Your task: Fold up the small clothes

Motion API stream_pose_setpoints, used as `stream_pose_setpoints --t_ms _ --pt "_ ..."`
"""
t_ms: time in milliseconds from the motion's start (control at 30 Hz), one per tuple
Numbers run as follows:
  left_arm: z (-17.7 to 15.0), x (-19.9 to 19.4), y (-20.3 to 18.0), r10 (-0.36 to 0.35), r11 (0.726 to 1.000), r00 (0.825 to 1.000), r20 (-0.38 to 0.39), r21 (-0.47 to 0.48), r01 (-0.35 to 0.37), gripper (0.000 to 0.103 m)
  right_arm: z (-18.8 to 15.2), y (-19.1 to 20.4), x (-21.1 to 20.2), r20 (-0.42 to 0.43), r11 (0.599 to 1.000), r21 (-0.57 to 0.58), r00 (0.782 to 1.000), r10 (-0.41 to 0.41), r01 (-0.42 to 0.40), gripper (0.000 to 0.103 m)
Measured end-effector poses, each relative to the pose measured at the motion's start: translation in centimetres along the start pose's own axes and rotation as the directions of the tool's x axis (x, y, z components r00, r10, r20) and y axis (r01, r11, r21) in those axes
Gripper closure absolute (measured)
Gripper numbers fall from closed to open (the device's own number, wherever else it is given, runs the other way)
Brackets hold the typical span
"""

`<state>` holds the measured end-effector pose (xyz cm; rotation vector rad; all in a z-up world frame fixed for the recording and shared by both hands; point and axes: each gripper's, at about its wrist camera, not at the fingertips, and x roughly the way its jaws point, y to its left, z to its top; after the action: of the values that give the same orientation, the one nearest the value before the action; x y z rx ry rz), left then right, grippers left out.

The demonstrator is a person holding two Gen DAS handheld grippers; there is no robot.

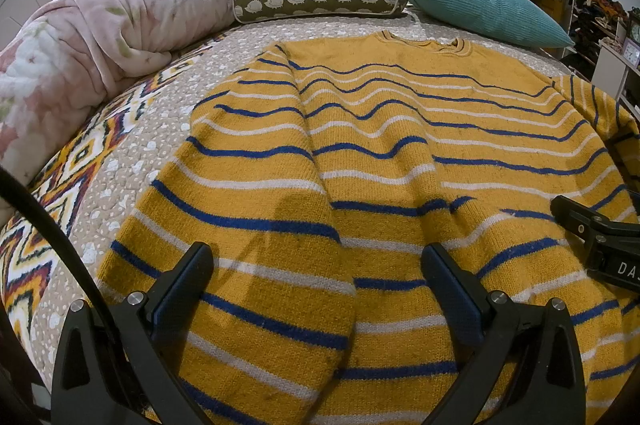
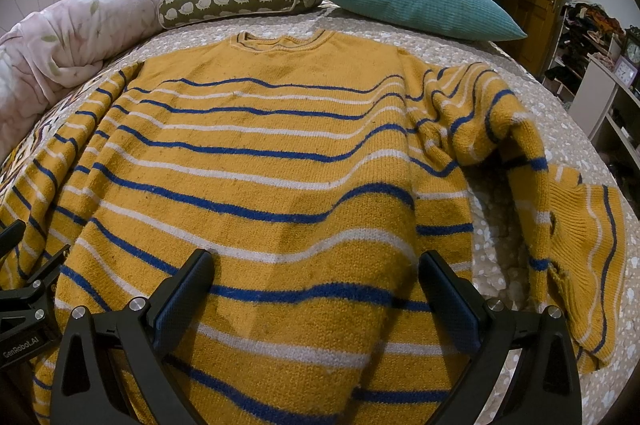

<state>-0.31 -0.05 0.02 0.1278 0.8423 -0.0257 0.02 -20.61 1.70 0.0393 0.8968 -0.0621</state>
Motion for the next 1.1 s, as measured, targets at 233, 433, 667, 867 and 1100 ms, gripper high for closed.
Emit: stream_pose_setpoints --t_ms 233,433,667,867,1100 --pt "0.3 -0.8 -0.1 0.011 1.000 1.000 0.012 -0.007 -0.011 0.000 0.0 0.0 0.0 0.001 1.000 0.000 1.000 0.000 0.000 0.000" --pt "0.3 -0.9 -0.1 -0.032 0.998 0.999 -0.016 -0.053 0.031 0.000 0.0 0.0 0.0 0.001 1.000 0.000 1.000 0.001 -0.001 0.000" --pt "0.4 -0.8 -0.7 0.060 0.998 0.997 -0.050 0.005 -0.060 0.000 -0.2 0.0 -0.1 0.002 1.000 0.001 1.000 0.002 -0.002 0.000" --pt "0.6 -2.1 -0.5 0.068 0.996 0.992 -0.103 0.062 -0.062 0.013 0.0 -0.2 0.1 0.001 1.000 0.002 1.000 0.004 -0.004 0.000" --pt "0.6 -8.5 4.5 -0.119 0.991 0.993 -0.026 -0.066 0.117 0.029 0.0 -0.3 0.1 0.000 1.000 0.003 1.000 0.004 -0.004 0.000"
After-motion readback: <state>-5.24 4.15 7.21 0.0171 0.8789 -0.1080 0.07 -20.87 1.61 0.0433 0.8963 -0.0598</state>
